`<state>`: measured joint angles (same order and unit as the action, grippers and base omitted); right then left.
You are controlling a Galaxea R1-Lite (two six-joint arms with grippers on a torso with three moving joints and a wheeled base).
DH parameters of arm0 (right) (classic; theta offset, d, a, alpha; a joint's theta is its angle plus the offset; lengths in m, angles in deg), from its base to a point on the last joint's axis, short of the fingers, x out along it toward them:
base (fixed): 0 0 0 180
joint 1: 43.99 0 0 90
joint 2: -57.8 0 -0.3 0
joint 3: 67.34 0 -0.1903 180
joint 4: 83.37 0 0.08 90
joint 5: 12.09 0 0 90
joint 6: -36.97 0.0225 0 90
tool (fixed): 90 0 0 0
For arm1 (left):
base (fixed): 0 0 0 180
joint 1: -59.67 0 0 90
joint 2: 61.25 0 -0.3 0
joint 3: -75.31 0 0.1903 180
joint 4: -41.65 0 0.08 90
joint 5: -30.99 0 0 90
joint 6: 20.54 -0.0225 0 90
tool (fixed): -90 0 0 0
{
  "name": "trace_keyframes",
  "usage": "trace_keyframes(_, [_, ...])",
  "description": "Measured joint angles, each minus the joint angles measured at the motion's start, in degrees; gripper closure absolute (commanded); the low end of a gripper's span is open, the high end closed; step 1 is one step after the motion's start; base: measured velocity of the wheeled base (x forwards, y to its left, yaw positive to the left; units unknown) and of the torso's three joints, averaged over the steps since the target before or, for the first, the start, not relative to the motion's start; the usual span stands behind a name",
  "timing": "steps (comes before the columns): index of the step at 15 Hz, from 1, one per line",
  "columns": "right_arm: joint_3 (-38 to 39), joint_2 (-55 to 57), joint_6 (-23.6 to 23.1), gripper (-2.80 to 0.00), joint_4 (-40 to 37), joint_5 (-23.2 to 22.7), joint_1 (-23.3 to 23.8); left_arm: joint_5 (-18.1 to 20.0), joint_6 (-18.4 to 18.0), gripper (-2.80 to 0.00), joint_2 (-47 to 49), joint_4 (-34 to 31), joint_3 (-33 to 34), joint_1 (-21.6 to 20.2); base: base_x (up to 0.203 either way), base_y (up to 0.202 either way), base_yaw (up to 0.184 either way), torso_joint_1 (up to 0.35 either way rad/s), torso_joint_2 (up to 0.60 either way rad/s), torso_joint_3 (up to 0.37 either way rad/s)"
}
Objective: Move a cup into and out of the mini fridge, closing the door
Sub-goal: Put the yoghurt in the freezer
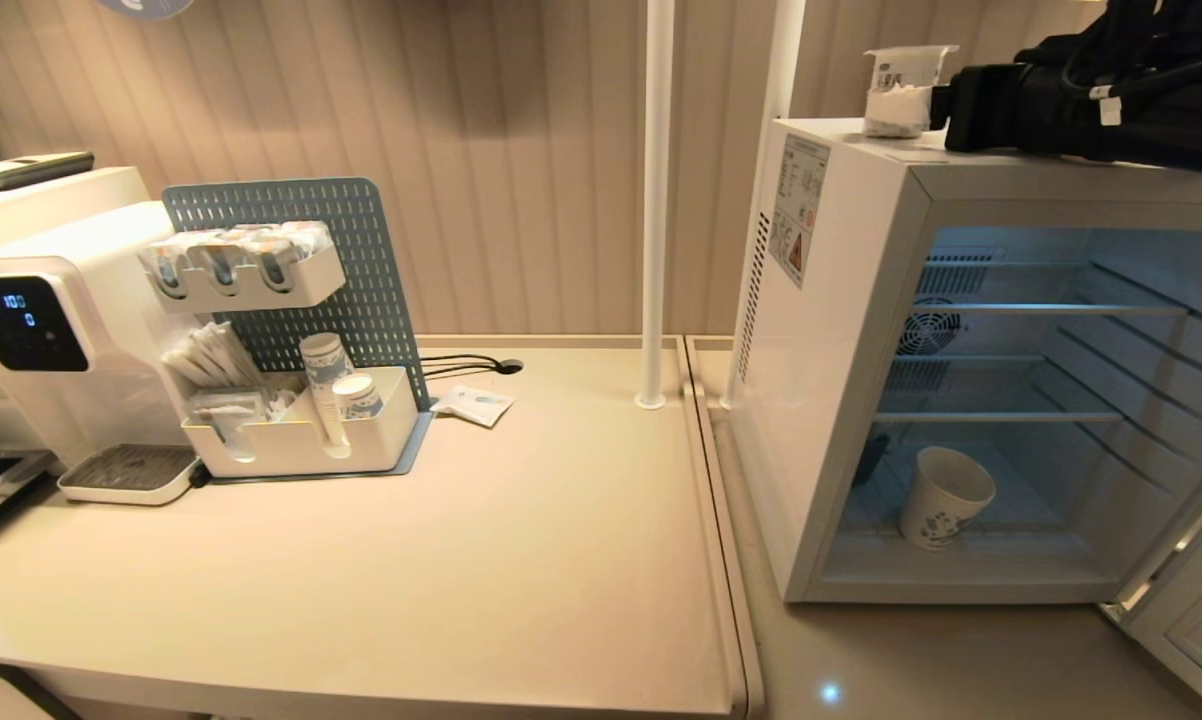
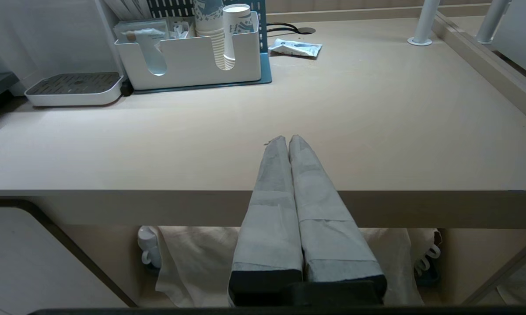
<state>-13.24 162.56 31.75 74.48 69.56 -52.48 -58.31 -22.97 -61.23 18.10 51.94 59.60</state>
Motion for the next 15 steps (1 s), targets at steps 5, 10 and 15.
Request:
trace_keyframes(5, [-1.4,1.5,0.3,-2.80,0.1,-0.3,-0.7,0.0,0.0,0.00,0.0,0.0,0.0,0.0,0.000,0.000,0.000,0.000,0.00,0.000])
trace_keyframes(10, [-2.5,2.8,0.3,-2.80,0.2,-0.4,-0.8,0.0,0.0,0.00,0.0,0.0,0.0,0.0,0.000,0.000,0.000,0.000,0.00,0.000])
trace_keyframes(15, [-3.0,3.5,-0.3,0.00,1.8,-1.6,-0.8,0.0,0.0,0.00,0.0,0.0,0.0,0.0,0.000,0.000,0.000,0.000,0.00,0.000])
